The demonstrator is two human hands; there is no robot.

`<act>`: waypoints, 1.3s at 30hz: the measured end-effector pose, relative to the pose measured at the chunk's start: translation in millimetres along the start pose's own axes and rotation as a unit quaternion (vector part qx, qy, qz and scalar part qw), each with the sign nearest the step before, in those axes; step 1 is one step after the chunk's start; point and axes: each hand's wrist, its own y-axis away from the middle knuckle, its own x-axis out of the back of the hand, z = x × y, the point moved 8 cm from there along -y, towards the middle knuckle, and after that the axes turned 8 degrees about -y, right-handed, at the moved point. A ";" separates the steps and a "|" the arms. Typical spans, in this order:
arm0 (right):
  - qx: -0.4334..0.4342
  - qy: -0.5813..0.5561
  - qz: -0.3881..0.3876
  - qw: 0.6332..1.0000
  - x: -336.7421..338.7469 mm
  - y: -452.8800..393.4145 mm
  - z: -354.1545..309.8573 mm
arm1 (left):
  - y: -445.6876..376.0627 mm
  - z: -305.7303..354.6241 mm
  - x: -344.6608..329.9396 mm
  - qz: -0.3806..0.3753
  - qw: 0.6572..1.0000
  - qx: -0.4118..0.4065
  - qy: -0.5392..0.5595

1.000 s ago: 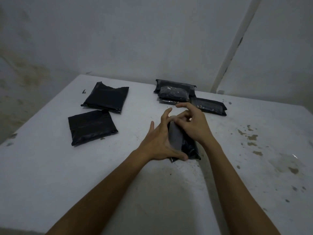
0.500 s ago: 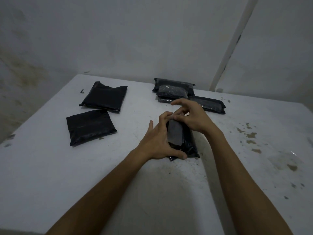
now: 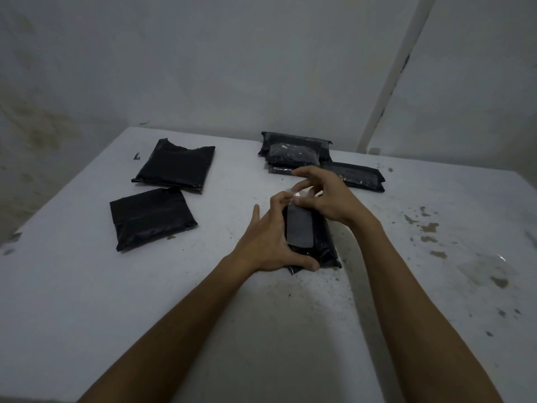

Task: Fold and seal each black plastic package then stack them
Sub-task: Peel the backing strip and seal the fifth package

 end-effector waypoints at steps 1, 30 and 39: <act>-0.004 -0.001 0.005 1.000 0.8 0.3 1.3 | 0.1 0.1 0.2 0.000 1.000 0.001 -0.001; 0.046 0.243 0.027 0.969 -5.8 21.7 1.1 | -10.1 -2.9 -6.9 -0.050 0.996 0.002 -0.074; 0.051 0.212 0.061 0.974 -2.6 29.3 2.9 | -18.2 3.7 -4.2 -0.092 0.987 0.023 -0.127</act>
